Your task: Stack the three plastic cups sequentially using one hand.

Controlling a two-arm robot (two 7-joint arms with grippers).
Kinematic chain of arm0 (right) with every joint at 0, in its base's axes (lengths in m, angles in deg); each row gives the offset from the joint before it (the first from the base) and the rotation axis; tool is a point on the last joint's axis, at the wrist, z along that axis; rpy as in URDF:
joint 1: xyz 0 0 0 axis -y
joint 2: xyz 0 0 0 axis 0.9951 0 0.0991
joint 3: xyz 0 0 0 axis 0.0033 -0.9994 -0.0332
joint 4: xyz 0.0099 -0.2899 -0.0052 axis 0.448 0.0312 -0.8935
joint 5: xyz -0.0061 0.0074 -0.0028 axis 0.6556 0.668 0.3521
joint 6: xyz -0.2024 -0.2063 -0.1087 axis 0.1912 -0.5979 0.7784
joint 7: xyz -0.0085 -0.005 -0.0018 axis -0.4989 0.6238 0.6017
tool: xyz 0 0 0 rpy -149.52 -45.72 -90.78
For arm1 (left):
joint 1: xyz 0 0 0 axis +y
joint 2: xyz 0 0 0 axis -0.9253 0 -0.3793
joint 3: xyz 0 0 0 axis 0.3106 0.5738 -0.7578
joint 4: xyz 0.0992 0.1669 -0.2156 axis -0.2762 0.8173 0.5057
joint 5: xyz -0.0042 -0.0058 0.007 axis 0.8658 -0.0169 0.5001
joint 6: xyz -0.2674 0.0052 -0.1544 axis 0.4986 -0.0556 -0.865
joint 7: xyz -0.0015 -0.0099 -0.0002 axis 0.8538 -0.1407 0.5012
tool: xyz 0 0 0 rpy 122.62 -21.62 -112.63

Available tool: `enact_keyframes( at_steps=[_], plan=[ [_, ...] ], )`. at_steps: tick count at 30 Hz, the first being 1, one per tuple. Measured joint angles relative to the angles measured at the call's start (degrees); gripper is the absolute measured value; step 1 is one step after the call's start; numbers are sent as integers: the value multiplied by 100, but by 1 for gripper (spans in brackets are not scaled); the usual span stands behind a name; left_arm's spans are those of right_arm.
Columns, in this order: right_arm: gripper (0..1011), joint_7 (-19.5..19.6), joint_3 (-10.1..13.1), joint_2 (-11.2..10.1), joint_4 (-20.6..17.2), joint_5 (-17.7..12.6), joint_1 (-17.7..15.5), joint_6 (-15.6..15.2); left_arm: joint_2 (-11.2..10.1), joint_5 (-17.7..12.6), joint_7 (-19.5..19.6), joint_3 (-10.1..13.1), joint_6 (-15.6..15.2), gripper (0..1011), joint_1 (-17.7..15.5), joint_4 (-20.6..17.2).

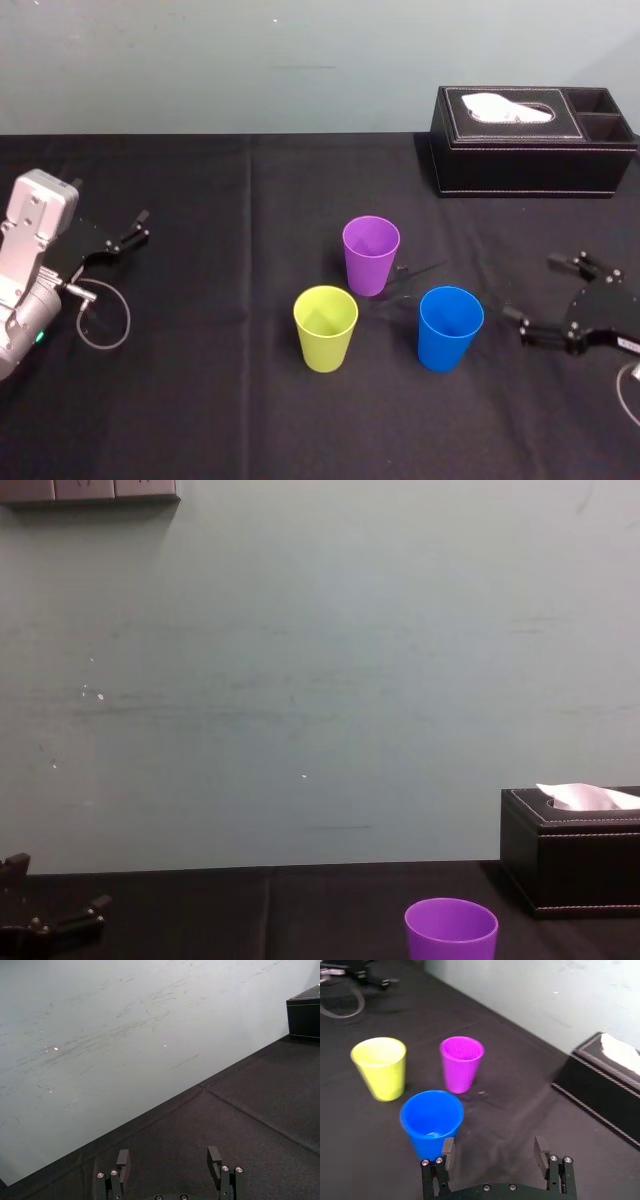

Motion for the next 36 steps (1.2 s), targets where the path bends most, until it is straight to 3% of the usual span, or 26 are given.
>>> enact_keyframes(
  at_steps=[5, 12, 26, 36],
  plan=[
    [1000, -315, 38, -141, -78, 4, -121, 26, 0, 0, 0, 0, 0, 1011, 0, 0],
    [1000, -544, 26, -132, -100, 84, -230, 62, 0, 0, 0, 0, 0, 1011, 0, 0],
    [1000, -816, -167, 328, 29, 219, -91, 31, 0, 0, 0, 0, 0, 1011, -1, 0],
    [1000, -866, -273, 528, 104, 302, 2, -28, 0, 0, 0, 0, 0, 1011, 0, 0]
  ],
)
